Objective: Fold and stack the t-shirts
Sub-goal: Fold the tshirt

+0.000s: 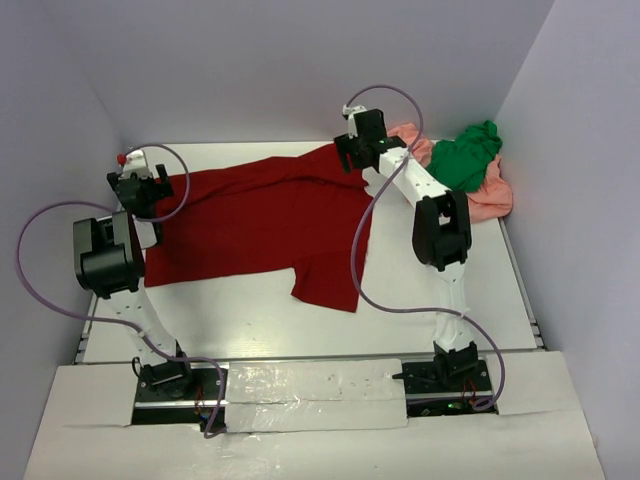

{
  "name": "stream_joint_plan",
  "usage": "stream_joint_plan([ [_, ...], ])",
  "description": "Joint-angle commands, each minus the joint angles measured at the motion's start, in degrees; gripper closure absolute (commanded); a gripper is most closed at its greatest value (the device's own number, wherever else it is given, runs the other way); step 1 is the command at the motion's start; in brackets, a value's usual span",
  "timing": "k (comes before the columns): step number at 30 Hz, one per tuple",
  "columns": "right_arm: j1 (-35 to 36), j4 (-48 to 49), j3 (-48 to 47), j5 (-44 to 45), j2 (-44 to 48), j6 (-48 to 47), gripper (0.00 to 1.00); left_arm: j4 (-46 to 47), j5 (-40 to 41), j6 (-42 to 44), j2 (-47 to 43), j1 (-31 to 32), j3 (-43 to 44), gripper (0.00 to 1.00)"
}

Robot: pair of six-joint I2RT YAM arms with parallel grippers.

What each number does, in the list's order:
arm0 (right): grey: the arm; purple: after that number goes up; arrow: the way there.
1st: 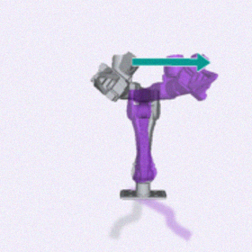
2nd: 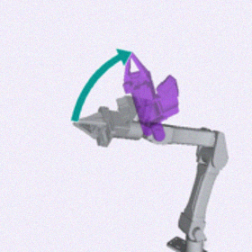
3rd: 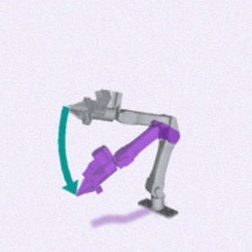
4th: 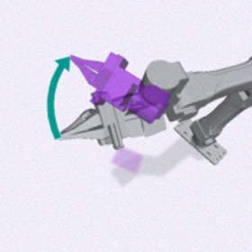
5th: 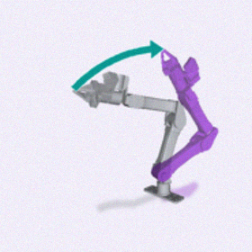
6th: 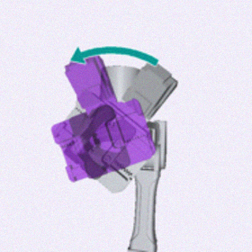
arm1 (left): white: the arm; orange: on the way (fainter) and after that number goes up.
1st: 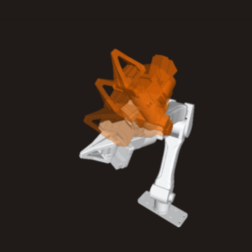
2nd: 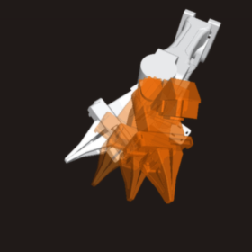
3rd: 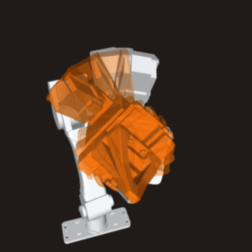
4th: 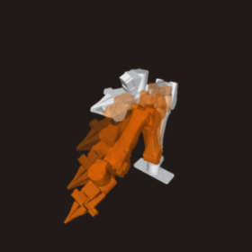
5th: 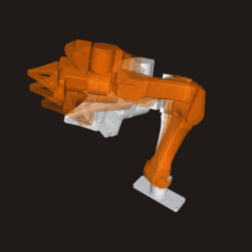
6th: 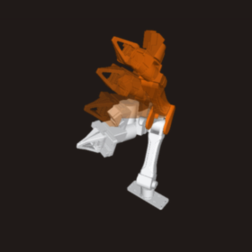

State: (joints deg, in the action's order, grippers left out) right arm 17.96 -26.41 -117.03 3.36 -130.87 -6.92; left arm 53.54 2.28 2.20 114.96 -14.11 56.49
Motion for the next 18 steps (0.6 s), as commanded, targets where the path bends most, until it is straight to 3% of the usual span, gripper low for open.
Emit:
stream_joint_plan([
  [1,0.9,-2.1,1.7,0.5,8.0,0.0,0.16,-2.2,-2.9,-0.1,-6.0,-0.8,1.2,0.01],
  [4,1.1,0.2,6.2,1.7,11.2,-0.2,0.16,-4.9,-3.5,-1.7,-8.2,-1.0,1.1,0.01],
  [11,1.9,3.1,11.9,-8.2,15.3,2.2,0.16,-11.7,-10.5,-5.4,-11.3,-1.1,0.1,0.01],
  [18,4.2,0.6,10.0,-9.9,12.9,3.1,0.18,-18.9,-13.2,-7.9,-10.6,-0.8,3.1,0.06],
])
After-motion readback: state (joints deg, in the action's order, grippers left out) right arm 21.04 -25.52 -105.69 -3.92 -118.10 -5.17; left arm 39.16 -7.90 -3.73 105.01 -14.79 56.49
